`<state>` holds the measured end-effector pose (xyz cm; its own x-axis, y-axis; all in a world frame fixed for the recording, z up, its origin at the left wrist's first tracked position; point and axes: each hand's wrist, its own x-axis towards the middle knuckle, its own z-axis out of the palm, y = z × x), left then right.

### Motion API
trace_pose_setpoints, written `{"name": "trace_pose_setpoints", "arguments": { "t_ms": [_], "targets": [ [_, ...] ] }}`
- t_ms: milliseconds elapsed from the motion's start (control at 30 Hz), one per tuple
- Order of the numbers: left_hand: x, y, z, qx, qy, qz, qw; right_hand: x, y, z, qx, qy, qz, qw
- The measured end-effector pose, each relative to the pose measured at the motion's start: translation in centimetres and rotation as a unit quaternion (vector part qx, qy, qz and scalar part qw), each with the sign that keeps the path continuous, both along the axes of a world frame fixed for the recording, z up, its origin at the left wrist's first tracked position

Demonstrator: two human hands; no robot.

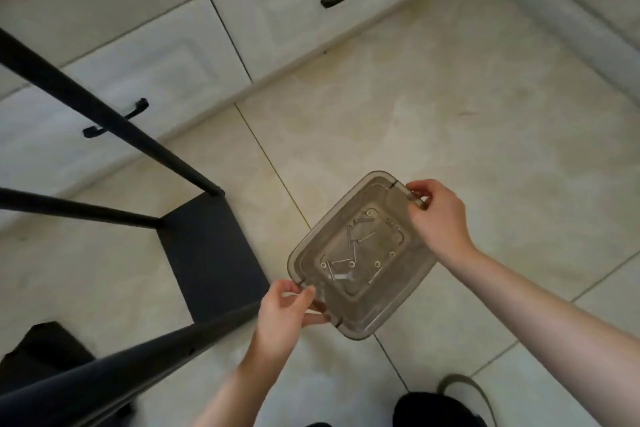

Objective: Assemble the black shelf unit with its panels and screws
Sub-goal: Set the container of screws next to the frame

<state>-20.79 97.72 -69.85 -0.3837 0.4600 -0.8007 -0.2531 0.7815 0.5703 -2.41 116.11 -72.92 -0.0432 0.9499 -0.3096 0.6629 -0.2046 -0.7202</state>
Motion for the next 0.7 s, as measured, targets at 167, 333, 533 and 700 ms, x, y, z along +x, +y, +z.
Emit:
{"name": "trace_pose_setpoints", "arguments": {
  "t_ms": [167,333,533,700],
  "targets": [
    [-0.3,0.5,-2.8,0.019,-0.067,0.067,0.995,-2.2,2.9,-2.8,0.059,-0.02,0.093,0.994],
    [-0.3,0.9,-4.8,0.042,-0.117,0.075,0.989,-3.4,4.9,-4.7,0.086,-0.018,0.13,0.988],
    [-0.9,0.4,-6.5,0.009,-0.069,0.013,0.998,-3.7,5.5,-5.5,0.093,-0.037,0.186,0.977],
    [-1.4,0.5,-7.2,-0.012,0.023,-0.024,0.999,-1.4,1.7,-5.6,0.066,0.012,0.056,0.996]
  ]
}}
